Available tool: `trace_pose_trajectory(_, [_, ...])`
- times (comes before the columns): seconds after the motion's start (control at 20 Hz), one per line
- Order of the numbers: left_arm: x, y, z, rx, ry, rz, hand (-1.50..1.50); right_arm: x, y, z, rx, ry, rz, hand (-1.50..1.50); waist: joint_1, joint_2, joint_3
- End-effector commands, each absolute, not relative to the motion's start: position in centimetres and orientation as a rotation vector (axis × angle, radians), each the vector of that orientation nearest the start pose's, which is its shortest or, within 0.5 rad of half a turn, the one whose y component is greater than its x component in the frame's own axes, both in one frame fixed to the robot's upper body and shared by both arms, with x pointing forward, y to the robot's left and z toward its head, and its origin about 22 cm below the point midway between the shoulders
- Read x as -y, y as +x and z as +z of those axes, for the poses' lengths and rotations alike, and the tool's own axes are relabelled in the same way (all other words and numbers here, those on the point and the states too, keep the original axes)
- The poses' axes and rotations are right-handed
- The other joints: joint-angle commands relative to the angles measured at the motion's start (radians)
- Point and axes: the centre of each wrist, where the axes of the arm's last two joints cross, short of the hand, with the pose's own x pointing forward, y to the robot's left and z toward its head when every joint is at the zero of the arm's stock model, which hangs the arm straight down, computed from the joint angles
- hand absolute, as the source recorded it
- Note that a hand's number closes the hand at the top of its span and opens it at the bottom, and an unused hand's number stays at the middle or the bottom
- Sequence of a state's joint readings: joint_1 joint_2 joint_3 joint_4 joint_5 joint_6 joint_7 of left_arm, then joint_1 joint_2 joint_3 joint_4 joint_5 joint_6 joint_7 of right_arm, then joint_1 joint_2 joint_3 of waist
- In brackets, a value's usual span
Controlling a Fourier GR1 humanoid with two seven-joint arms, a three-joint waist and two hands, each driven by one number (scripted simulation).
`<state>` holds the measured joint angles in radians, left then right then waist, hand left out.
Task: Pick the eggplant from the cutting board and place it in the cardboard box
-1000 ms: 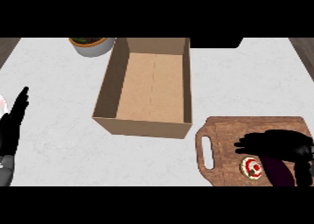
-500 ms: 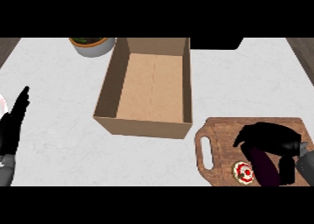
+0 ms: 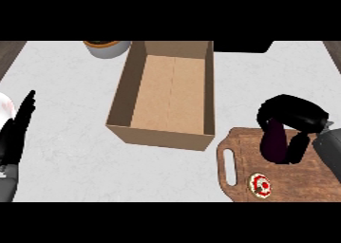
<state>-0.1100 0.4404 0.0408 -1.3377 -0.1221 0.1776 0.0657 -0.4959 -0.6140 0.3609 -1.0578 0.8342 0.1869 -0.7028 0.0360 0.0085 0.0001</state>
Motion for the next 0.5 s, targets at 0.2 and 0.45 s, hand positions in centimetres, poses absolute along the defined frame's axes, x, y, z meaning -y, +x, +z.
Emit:
trace_pose_trajectory(0.2, [-34.6,28.5,2.8,1.412,0.622,-0.258,0.0,32.0,41.6,10.3,1.742,-0.612,1.61,1.5,0.041,0.022,0.003])
trace_pose_trajectory(0.45, [-33.5,28.0,2.3,1.416,0.611,-0.263,0.0,32.1,43.6,16.1,2.1,-0.597,1.447,1.5,0.04,0.015,0.004])
